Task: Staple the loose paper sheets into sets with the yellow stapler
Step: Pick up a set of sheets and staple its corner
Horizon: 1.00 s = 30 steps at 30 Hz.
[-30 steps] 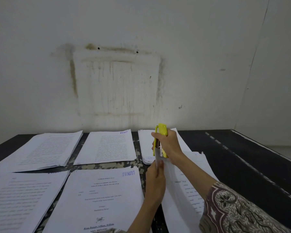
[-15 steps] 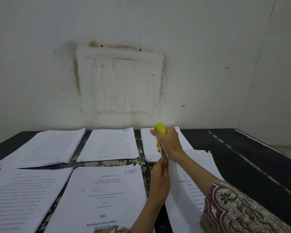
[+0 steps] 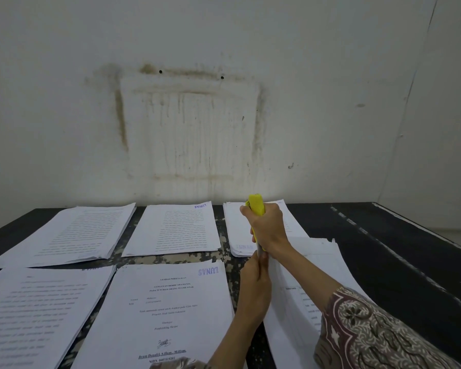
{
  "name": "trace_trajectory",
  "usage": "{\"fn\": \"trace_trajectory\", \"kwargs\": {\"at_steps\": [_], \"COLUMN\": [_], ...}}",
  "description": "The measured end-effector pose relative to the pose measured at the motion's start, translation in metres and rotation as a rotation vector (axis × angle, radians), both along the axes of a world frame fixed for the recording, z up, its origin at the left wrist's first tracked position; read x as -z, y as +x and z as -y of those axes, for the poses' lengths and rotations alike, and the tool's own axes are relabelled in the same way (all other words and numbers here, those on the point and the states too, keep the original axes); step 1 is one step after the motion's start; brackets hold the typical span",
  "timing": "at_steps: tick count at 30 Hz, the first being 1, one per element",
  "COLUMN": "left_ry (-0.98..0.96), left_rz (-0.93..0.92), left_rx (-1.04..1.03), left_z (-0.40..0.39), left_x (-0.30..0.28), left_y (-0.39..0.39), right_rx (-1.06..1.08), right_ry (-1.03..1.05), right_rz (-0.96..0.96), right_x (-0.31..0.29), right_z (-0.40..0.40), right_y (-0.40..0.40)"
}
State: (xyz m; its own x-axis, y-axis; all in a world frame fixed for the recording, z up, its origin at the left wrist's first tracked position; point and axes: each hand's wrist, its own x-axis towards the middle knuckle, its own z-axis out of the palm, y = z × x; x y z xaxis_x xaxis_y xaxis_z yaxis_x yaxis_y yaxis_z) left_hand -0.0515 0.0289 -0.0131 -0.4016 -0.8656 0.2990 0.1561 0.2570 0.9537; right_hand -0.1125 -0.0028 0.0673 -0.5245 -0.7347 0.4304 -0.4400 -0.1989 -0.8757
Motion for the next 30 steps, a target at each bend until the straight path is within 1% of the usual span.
{"fn": "trace_trajectory", "kwargs": {"at_steps": [6,12,15,19,21,24,30], "left_ry": [-0.001,-0.022,-0.049,-0.073,-0.063,-0.052,-0.108], "left_rz": [0.022,-0.012,-0.009,-0.004,-0.003,-0.005,0.035], "left_rx": [0.008,0.018,-0.017,-0.115,-0.148,-0.202,-0.284], "left_z": [0.001,0.005,0.006,0.009,0.009,0.012,0.014], "left_x": [0.001,-0.001,-0.001,-0.004,-0.007,-0.006,-0.007], "left_y": [0.0,0.004,0.005,0.007,0.01,0.013,0.014], "right_rx": [0.009,-0.12,-0.08,-0.039,-0.009,0.051,0.272], "right_ry": [0.007,0.073,0.097,0.141,0.17,0.233,0.607], "right_rz": [-0.005,0.029,-0.001,0.028,-0.026,-0.16,-0.39], "right_x": [0.003,0.0,-0.002,-0.003,-0.001,0.008,0.05], "right_z": [0.001,-0.001,-0.003,-0.01,-0.017,-0.034,-0.075], "right_y": [-0.002,-0.012,-0.025,-0.053,-0.07,-0.097,-0.143]}}
